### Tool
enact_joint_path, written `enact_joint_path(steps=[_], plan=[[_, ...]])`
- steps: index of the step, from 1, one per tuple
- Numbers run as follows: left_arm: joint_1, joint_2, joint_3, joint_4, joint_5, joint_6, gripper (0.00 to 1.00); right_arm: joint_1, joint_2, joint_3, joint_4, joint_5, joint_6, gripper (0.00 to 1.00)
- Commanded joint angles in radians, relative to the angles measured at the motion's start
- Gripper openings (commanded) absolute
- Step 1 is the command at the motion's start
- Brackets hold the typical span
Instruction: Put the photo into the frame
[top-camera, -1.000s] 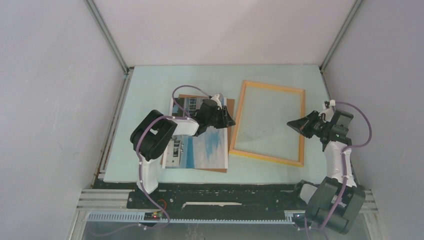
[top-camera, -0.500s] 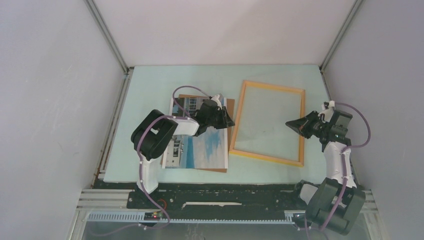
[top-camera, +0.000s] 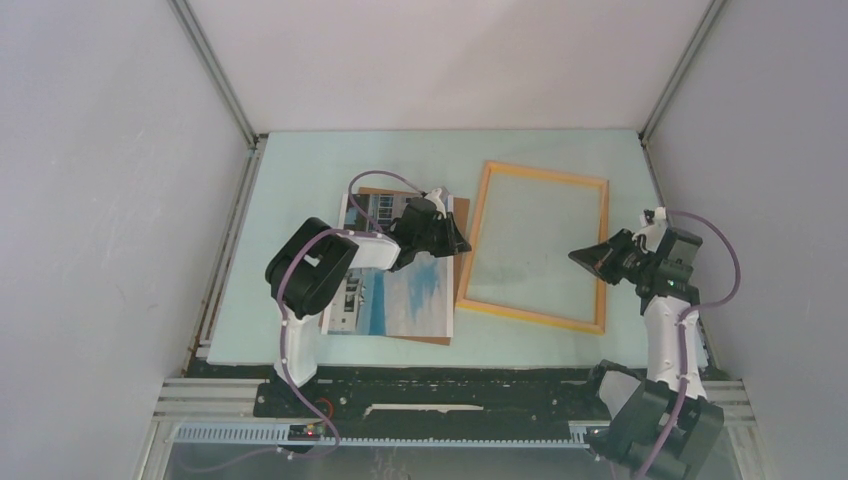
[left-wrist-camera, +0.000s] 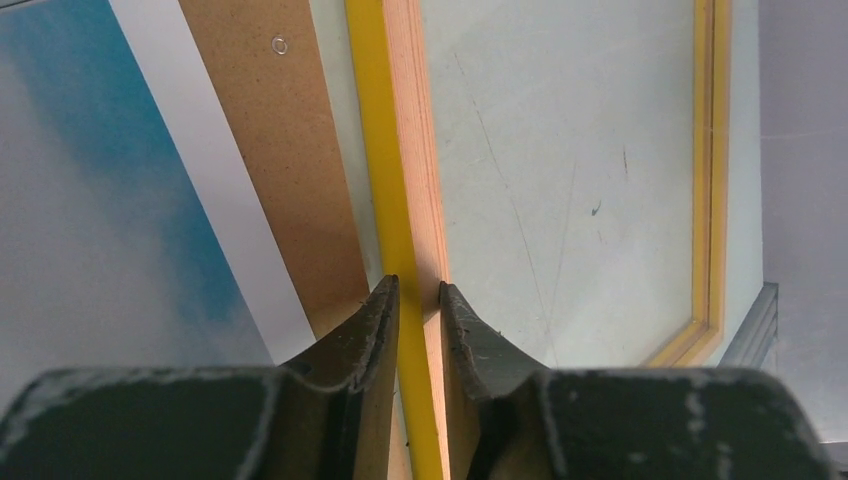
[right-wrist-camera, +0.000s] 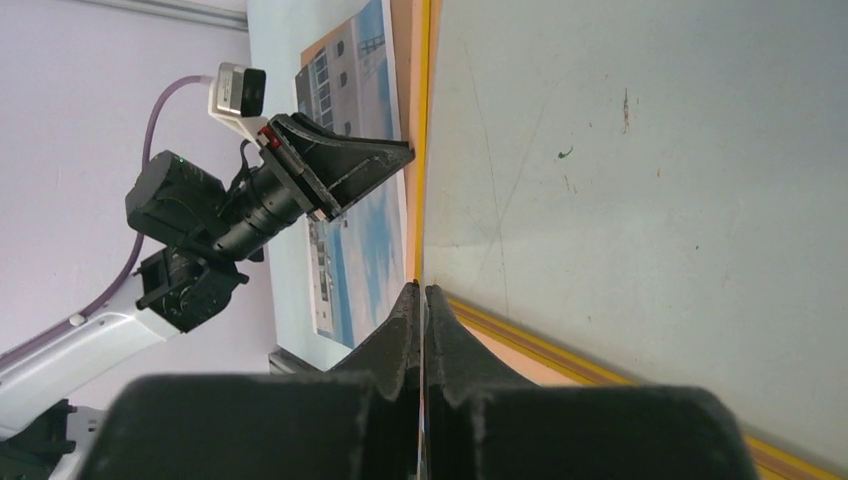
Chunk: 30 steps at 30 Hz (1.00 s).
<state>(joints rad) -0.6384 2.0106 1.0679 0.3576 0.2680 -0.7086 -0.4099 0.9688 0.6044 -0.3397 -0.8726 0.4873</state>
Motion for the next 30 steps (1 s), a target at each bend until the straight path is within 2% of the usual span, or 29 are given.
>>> enact_joint_path(steps=[1, 9, 16, 17, 21, 27, 30], plan=[[0.002, 0.020, 0.043, 0.004, 0.007, -0.001, 0.21, 0.029, -0.029, -0.012, -0.035, -0.028, -0.043, 0.00], [0.002, 0.019, 0.044, 0.004, 0.009, -0.002, 0.21, 0.067, -0.088, -0.013, -0.056, 0.007, -0.080, 0.00], [0.002, 0.017, 0.041, 0.006, 0.010, -0.002, 0.20, 0.062, -0.019, 0.005, 0.028, -0.009, -0.041, 0.00], [0.002, 0.015, 0.041, 0.007, 0.011, -0.002, 0.21, 0.062, -0.003, 0.015, 0.022, -0.003, -0.040, 0.02], [0.002, 0.015, 0.040, 0.009, 0.016, -0.002, 0.20, 0.061, 0.053, 0.064, -0.035, 0.069, -0.052, 0.25], [0.002, 0.014, 0.038, 0.011, 0.019, -0.002, 0.20, 0.062, 0.126, 0.144, -0.079, 0.090, -0.065, 0.37], [0.002, 0.012, 0.037, 0.014, 0.021, -0.002, 0.20, 0.063, 0.164, 0.186, -0.083, 0.110, -0.057, 0.45]])
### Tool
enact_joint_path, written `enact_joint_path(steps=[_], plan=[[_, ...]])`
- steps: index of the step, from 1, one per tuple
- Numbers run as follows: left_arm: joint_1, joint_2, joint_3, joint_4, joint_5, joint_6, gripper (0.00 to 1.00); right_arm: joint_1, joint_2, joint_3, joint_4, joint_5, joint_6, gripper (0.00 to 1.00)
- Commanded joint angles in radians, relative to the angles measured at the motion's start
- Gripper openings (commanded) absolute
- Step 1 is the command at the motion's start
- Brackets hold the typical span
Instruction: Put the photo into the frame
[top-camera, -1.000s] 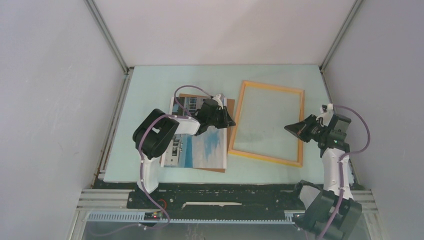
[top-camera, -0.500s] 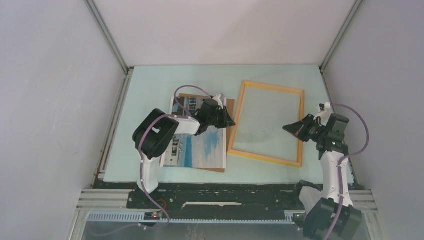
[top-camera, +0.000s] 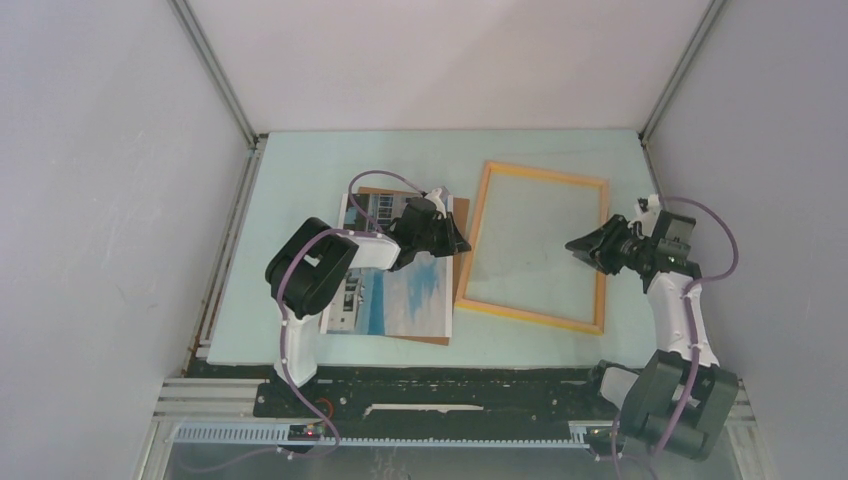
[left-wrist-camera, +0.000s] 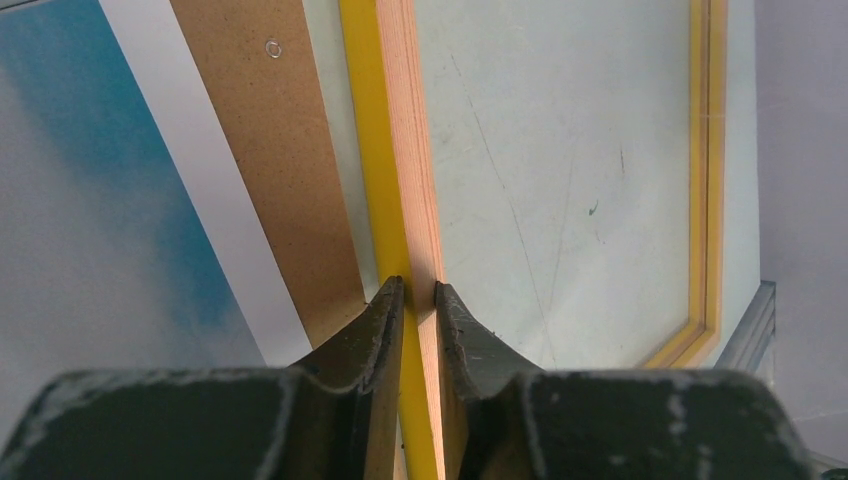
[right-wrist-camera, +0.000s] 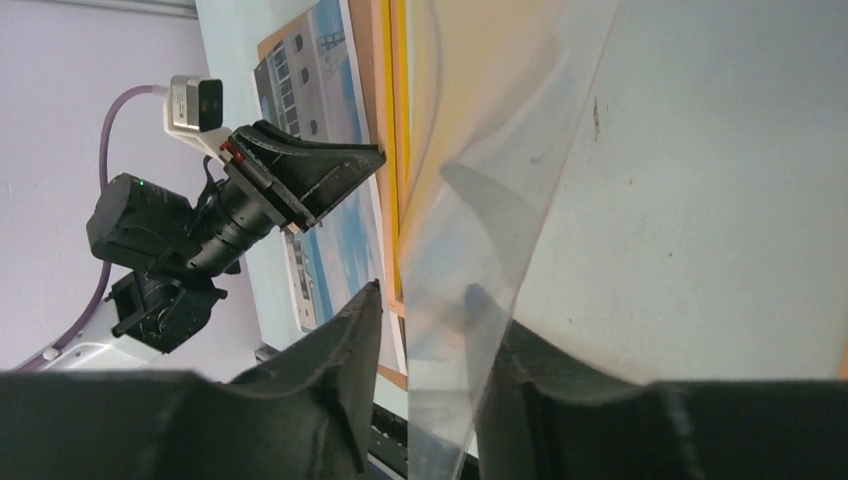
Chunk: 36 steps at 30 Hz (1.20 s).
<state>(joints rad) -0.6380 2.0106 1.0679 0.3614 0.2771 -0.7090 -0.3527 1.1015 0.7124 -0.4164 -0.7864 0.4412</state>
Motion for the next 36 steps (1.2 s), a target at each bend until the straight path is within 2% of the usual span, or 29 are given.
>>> enact_joint_path(steps=[1, 10, 15, 22, 28, 29, 31, 33, 34, 36], plan=[[0.001, 0.013, 0.037, 0.011, 0.013, -0.001, 0.20, 0.007, 0.045, 0.089, -0.002, 0.033, -0.005, 0.49], [0.002, 0.011, 0.032, 0.018, 0.018, -0.003, 0.20, 0.015, 0.210, 0.234, 0.021, 0.075, 0.014, 0.73], [0.002, 0.008, 0.030, 0.022, 0.020, -0.004, 0.20, 0.009, 0.309, 0.315, 0.036, 0.071, 0.017, 0.75], [0.003, 0.008, 0.027, 0.029, 0.024, -0.004, 0.20, 0.002, 0.335, 0.375, 0.045, 0.009, 0.009, 0.74], [0.003, 0.006, 0.022, 0.038, 0.030, -0.007, 0.20, 0.063, 0.224, 0.296, 0.044, 0.011, 0.008, 0.64], [0.003, 0.005, 0.020, 0.041, 0.029, -0.007, 0.20, 0.075, 0.199, 0.274, 0.073, 0.034, 0.015, 0.65], [0.003, 0.005, 0.020, 0.041, 0.030, -0.009, 0.20, 0.079, 0.187, 0.250, 0.143, 0.081, 0.026, 0.72], [0.003, 0.007, 0.020, 0.042, 0.030, -0.009, 0.20, 0.055, 0.244, 0.268, 0.191, 0.084, 0.047, 0.74], [0.003, 0.006, 0.020, 0.041, 0.029, -0.009, 0.20, 0.041, 0.288, 0.284, 0.187, 0.064, 0.064, 0.70], [0.003, 0.004, 0.018, 0.043, 0.027, -0.008, 0.20, 0.024, 0.379, 0.305, 0.182, 0.009, 0.099, 0.51]])
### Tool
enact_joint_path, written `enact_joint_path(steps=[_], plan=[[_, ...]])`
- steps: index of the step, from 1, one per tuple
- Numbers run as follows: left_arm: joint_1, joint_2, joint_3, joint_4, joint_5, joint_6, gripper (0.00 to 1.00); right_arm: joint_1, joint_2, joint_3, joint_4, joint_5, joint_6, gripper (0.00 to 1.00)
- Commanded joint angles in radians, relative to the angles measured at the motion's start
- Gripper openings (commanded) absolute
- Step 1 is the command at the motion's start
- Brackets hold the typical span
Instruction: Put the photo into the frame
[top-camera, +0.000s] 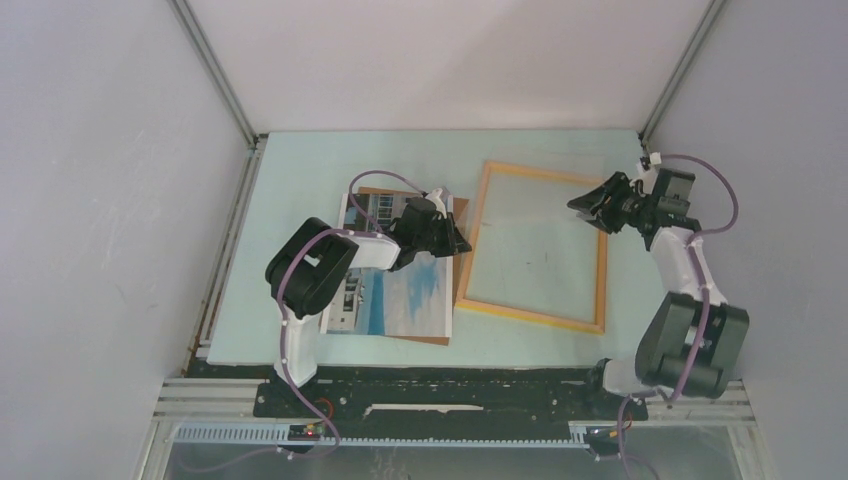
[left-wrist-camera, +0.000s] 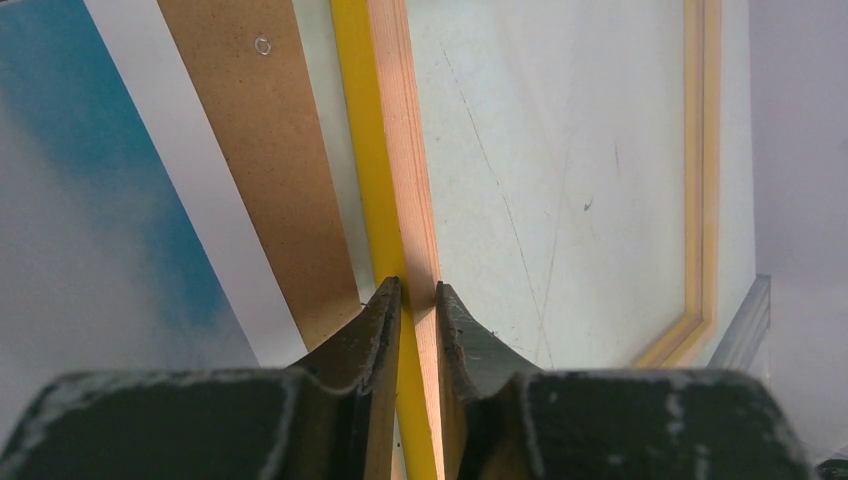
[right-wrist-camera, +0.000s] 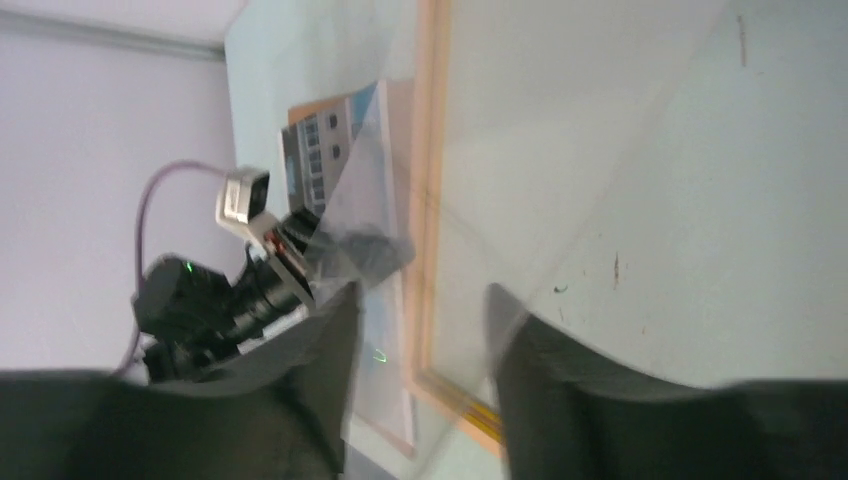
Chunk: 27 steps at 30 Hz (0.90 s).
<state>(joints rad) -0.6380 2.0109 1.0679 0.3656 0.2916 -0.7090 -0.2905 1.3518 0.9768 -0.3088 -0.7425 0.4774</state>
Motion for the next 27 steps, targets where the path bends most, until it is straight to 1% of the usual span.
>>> enact_joint_path(steps=[1, 2, 4, 9, 13, 16, 19, 20, 23, 25, 27], plan=[[0.004, 0.003, 0.017, 0.038, 0.012, -0.007, 0.20, -0.035, 0.148, 0.042, 0.071, -0.037, 0.067, 0.41], [0.005, 0.003, 0.017, 0.038, 0.010, -0.005, 0.20, -0.032, 0.154, 0.042, 0.059, -0.022, 0.062, 0.35], [0.004, 0.001, 0.017, 0.038, 0.011, -0.004, 0.20, -0.021, 0.140, 0.033, 0.033, 0.019, 0.051, 0.29], [0.004, -0.009, 0.005, 0.042, 0.005, -0.005, 0.20, -0.041, 0.075, 0.020, -0.012, 0.028, 0.045, 0.18], [0.008, -0.044, -0.036, 0.072, 0.009, -0.017, 0.20, -0.049, 0.024, 0.018, -0.050, 0.035, 0.000, 0.09], [0.016, -0.100, -0.099, 0.109, 0.007, -0.051, 0.21, -0.057, -0.003, -0.023, -0.003, -0.039, 0.001, 0.06], [0.023, -0.200, -0.179, 0.093, -0.013, -0.067, 0.21, -0.061, -0.026, -0.084, 0.063, -0.101, 0.024, 0.02], [0.024, -0.244, -0.215, 0.083, -0.041, -0.066, 0.24, -0.061, -0.037, -0.095, 0.073, -0.106, 0.025, 0.01], [0.024, -0.377, -0.307, 0.067, -0.078, -0.060, 0.40, -0.070, -0.078, -0.137, 0.086, -0.125, 0.039, 0.00], [0.024, -0.411, -0.323, 0.064, -0.055, -0.060, 0.48, -0.081, -0.108, -0.153, 0.078, -0.135, 0.059, 0.00], [0.027, -0.407, -0.307, 0.065, 0.007, -0.078, 0.58, -0.086, -0.134, -0.158, 0.056, -0.148, 0.071, 0.00]])
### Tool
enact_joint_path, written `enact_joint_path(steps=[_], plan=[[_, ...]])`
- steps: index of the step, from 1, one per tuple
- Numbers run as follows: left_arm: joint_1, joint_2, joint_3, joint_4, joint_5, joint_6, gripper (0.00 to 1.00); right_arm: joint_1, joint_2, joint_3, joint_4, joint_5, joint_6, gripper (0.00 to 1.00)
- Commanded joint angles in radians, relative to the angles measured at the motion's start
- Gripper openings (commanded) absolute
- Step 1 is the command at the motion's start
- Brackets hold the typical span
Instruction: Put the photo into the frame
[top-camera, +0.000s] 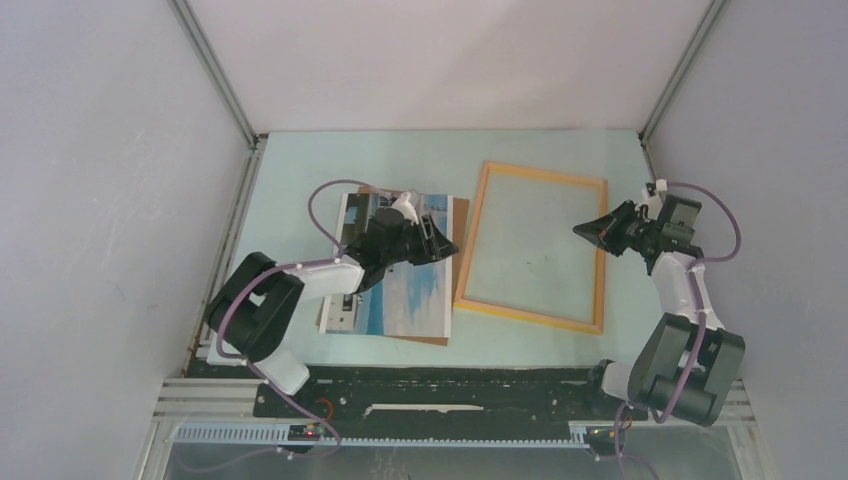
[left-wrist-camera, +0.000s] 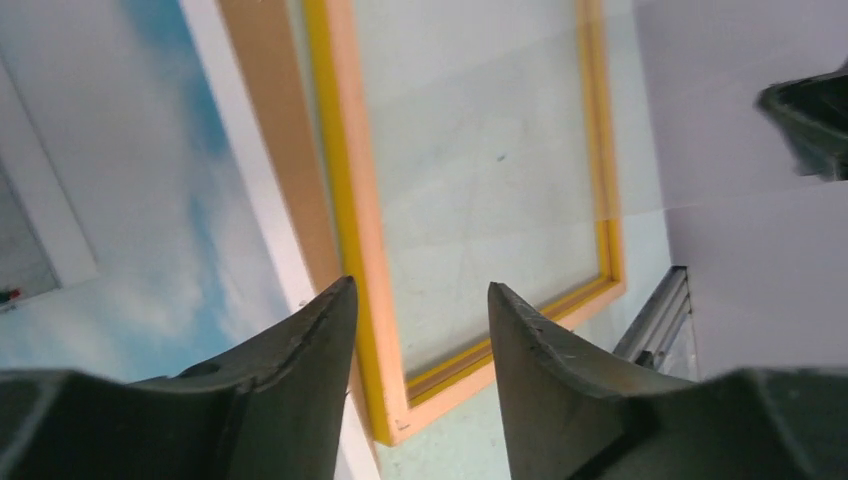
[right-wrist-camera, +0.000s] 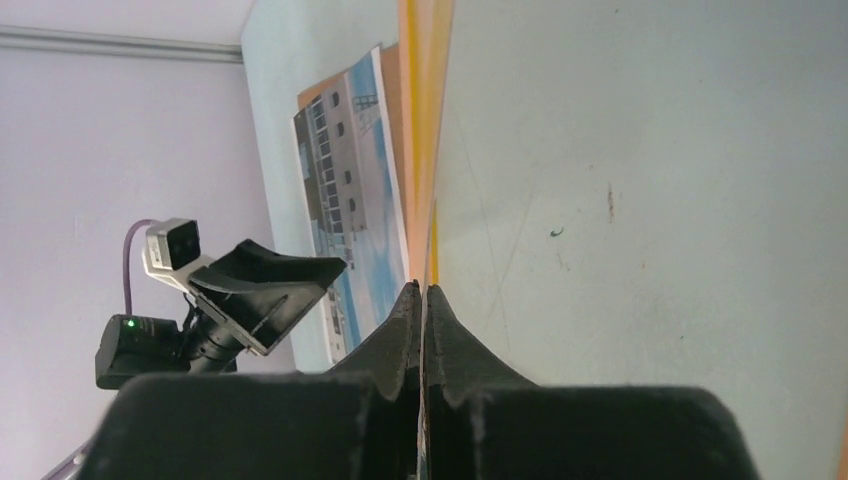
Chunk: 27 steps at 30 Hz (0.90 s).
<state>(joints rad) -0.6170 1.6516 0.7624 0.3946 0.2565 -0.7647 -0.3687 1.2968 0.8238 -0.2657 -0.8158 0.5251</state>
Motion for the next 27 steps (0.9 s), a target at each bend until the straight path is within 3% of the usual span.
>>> enact_joint_path(steps=[1, 7, 14, 19, 27], plan=[[0.009, -0.038, 0.008, 0.047, 0.077, -0.042, 0.62, -0.009, -0.093, -0.011, 0.003, -0.080, 0.032, 0.00], [0.016, 0.011, -0.011, 0.227, 0.141, -0.199, 0.83, -0.025, -0.208, -0.044, 0.024, -0.119, 0.097, 0.00], [0.018, 0.107, -0.053, 0.467, 0.187, -0.439, 0.96, -0.001, -0.234, -0.078, 0.038, -0.156, 0.119, 0.00], [0.016, 0.141, -0.142, 0.591, 0.123, -0.541, 1.00, 0.006, -0.268, -0.122, 0.093, -0.179, 0.172, 0.00], [0.008, 0.127, -0.205, 0.604, 0.077, -0.551, 1.00, 0.014, -0.330, -0.170, 0.057, -0.194, 0.148, 0.00]])
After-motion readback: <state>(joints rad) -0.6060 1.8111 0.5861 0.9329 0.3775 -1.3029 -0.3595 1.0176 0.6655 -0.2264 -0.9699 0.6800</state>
